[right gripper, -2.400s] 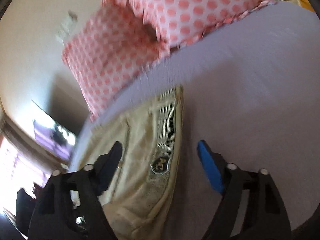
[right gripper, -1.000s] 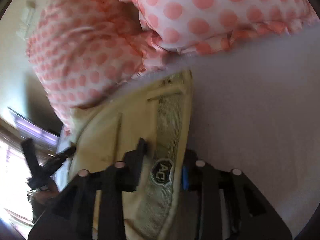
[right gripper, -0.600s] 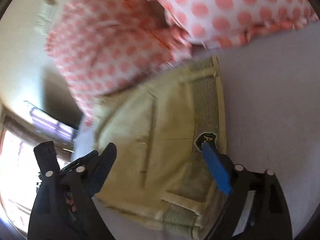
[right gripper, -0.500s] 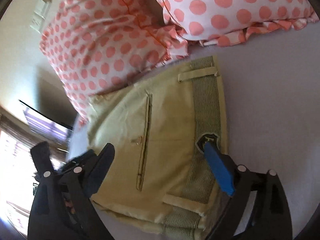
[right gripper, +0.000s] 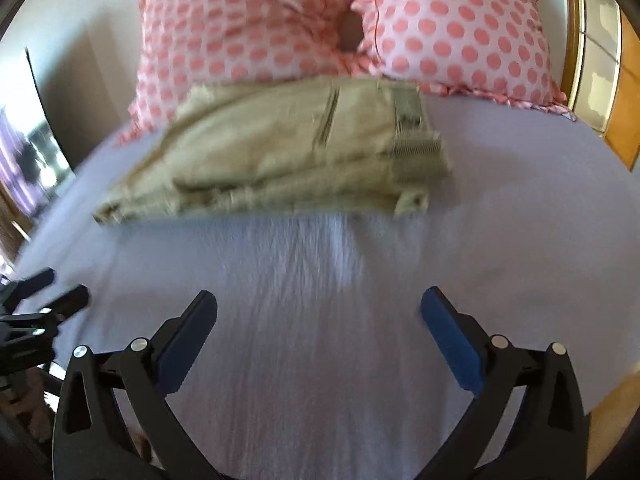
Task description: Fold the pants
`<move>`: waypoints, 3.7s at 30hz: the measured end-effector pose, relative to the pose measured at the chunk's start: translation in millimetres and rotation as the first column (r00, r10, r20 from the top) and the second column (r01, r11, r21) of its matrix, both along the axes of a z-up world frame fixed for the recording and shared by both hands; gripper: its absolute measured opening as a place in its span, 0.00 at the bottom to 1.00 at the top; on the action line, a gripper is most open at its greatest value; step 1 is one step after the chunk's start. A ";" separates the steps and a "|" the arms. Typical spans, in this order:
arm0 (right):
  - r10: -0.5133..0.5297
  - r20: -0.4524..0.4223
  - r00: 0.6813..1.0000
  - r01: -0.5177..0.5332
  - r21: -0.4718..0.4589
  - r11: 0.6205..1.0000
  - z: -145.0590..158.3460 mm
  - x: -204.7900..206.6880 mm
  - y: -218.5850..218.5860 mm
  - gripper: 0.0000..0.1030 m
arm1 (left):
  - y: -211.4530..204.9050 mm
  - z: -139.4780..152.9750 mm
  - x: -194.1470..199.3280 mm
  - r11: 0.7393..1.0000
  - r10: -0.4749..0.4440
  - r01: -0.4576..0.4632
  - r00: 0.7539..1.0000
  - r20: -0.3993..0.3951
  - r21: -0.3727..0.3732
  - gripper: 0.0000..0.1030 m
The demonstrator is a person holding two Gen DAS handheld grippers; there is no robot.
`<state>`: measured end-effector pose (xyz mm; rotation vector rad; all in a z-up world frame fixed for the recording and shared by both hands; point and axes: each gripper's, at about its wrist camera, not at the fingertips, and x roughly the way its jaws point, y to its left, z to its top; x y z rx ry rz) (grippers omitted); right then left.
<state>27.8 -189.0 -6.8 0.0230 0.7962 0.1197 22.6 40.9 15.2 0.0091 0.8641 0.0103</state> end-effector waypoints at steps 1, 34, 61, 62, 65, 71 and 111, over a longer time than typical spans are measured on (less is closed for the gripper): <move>0.002 0.004 1.000 -0.002 -0.024 1.000 -0.7 -2.0 4.8 0.99 | -0.4 -1.1 -0.6 1.000 0.000 0.000 1.000 0.011 0.006 0.98; -0.043 -0.006 0.999 0.042 -0.041 0.998 -3.7 -1.8 13.1 0.99 | -3.6 -10.8 -19.5 1.000 0.009 -0.010 0.995 0.101 0.010 0.98; -0.040 -0.006 0.999 0.040 -0.040 0.998 -3.3 -1.7 12.1 0.99 | -4.7 -11.5 -19.4 1.000 0.011 -0.012 0.995 0.102 0.010 0.98; -0.040 -0.006 0.999 0.040 -0.040 0.998 -3.3 -1.7 12.1 0.99 | -4.7 -11.4 -19.6 1.000 0.011 -0.012 0.995 0.102 0.010 0.98; -0.040 -0.006 0.999 0.039 -0.040 0.998 -3.4 -1.8 11.9 0.99 | -4.8 -11.5 -19.5 1.000 0.011 -0.012 0.995 0.102 0.010 0.98; -0.040 -0.006 0.999 0.039 -0.040 0.998 -3.3 -1.7 12.2 0.99 | -4.9 -11.6 -19.5 1.000 0.012 -0.013 0.995 0.102 0.010 0.98; -0.039 -0.005 0.999 0.038 -0.040 0.998 -3.9 -1.3 11.9 0.99 | -4.8 -11.1 -18.1 1.000 0.008 -0.009 0.995 0.099 0.005 0.98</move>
